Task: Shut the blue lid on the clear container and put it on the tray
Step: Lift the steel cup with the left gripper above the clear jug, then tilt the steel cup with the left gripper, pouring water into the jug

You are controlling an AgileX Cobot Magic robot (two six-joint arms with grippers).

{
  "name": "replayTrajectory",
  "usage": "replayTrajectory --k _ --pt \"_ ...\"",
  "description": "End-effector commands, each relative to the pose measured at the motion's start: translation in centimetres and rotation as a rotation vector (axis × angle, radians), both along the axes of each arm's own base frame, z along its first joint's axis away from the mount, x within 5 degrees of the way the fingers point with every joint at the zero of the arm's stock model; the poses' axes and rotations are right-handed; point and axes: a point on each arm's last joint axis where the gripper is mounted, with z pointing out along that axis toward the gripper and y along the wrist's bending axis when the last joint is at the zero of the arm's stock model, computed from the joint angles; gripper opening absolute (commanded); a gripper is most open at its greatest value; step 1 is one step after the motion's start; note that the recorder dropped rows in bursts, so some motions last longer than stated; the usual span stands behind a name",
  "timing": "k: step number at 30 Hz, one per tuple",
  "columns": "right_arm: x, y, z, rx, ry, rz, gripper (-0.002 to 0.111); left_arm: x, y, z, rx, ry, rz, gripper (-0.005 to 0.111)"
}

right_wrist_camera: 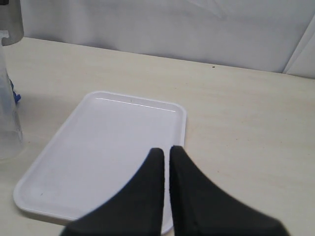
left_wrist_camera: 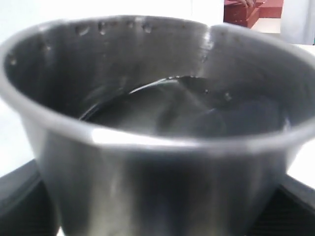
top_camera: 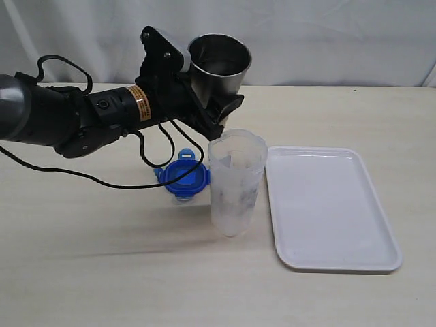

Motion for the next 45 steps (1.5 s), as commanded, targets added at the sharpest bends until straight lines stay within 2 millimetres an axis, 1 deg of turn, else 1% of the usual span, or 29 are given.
replayTrajectory --k 1,14,21,29,33,36,42,45 --pt "0.0 0.0 -0.1 -0.002 -0.003 0.004 0.005 0.1 -0.2 2.2 -0.050 -0.124 -0.018 0.000" --pt "0.0 0.0 -0.1 -0.002 -0.003 0.004 0.005 0.1 -0.2 2.2 0.088 -0.296 -0.047 0.000" --pt "0.0 0.0 -0.1 -0.002 -0.003 0.004 0.005 0.1 -0.2 2.2 0.114 -0.327 -0.051 0.000" --pt "0.0 0.0 -0.1 -0.002 -0.003 0.004 0.005 -0.4 -0.5 3.5 -0.004 -0.416 -0.087 0.000" --pt "0.0 0.0 -0.1 -0.002 -0.003 0.004 0.005 -0.4 -0.6 3.5 -0.007 -0.419 -0.088 0.000" --pt "0.0 0.0 -0.1 -0.002 -0.003 0.004 0.005 -0.2 -0.3 3.4 0.012 -0.416 -0.078 0.000" --pt "0.0 0.0 -0.1 -0.002 -0.003 0.004 0.005 1.0 1.7 3.4 0.034 -0.404 -0.025 0.000" --pt "0.0 0.0 -0.1 -0.002 -0.003 0.004 0.005 0.9 1.9 3.1 0.072 -0.416 -0.064 0.000"
